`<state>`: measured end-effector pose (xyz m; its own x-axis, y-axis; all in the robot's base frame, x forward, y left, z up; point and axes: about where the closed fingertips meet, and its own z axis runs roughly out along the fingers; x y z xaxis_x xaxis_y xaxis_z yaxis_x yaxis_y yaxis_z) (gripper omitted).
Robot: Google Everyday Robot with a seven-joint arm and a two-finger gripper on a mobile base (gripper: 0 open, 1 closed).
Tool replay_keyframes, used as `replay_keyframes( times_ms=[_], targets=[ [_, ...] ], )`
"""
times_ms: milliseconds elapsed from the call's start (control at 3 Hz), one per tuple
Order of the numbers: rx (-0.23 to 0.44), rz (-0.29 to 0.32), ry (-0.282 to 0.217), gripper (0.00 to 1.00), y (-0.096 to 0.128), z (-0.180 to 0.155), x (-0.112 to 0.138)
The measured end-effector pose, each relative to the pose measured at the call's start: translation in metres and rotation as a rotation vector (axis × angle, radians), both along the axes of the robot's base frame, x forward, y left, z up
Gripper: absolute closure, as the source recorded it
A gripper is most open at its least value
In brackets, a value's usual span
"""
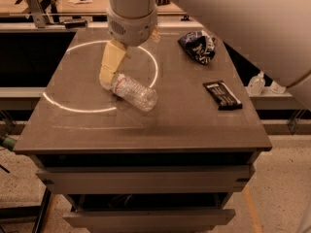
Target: Place water bottle upright
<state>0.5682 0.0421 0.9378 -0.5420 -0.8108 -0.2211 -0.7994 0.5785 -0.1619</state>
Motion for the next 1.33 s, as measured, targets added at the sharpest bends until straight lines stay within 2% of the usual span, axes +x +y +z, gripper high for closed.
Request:
replay_keyframes(
  times_ms=[667,1000,1333],
  targets=[
    [-0.013,0.077,-0.017,0.0,0.045,-0.02,0.012],
    [0.01,0.046,0.03,0.0,0.05,-0.033,0.025],
    [0.045,-0.016,0.088,0.0,0.047,-0.053,0.037]
  ],
)
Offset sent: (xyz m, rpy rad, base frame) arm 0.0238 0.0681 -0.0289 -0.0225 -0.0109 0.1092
